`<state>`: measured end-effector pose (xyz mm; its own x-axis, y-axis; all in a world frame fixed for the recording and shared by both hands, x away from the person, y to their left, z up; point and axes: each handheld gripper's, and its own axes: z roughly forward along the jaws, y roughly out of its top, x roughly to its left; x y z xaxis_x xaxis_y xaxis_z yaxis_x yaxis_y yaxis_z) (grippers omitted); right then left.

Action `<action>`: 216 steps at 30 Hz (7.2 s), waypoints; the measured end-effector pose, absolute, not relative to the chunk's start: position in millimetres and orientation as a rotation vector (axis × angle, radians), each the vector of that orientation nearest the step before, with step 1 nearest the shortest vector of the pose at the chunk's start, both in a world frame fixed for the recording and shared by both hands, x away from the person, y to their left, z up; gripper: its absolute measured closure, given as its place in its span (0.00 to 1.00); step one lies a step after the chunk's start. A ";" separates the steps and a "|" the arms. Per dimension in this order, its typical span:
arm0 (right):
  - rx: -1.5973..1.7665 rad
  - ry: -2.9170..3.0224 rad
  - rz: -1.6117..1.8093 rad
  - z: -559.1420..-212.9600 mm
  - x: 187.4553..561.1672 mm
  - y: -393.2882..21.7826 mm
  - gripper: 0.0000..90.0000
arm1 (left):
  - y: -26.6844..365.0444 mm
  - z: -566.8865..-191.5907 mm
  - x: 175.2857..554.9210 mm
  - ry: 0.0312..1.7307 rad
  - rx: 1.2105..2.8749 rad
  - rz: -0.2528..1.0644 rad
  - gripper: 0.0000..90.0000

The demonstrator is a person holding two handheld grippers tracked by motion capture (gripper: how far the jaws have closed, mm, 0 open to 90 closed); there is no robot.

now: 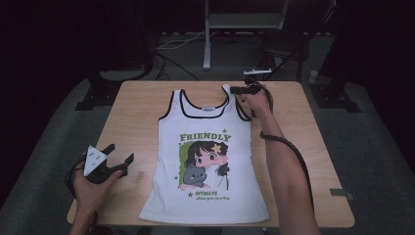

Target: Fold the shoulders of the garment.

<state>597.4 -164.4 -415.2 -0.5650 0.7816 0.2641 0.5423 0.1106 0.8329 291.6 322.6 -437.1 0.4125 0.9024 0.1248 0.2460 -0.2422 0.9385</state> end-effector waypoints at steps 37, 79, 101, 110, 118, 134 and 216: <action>0.924 2.229 1.465 -389.1 501.7 -144.0 0.93 | 319.8 -437.4 291.0 1.009 1.738 0.895 0.24; 0.730 2.491 1.281 -437.7 430.2 -126.3 0.70 | 315.0 -437.5 290.6 0.990 1.754 0.900 0.24; 0.662 2.596 1.286 -437.2 422.9 -114.5 0.93 | 315.3 -437.6 290.4 0.988 1.750 0.899 0.24; 0.649 2.648 1.274 -439.3 417.9 -112.7 0.89 | 315.7 -437.5 290.5 0.988 1.748 0.894 0.24; 0.656 2.667 1.274 -440.8 414.6 -113.9 0.81 | 315.1 -437.6 290.3 0.986 1.750 0.901 0.24; 0.780 2.500 1.319 -434.1 394.7 -119.7 0.31 | 314.8 -437.6 290.2 0.986 1.751 0.904 0.24; 1.195 1.896 1.441 -431.7 260.5 -272.7 0.15 | 312.1 -421.6 306.8 0.971 1.689 0.881 0.24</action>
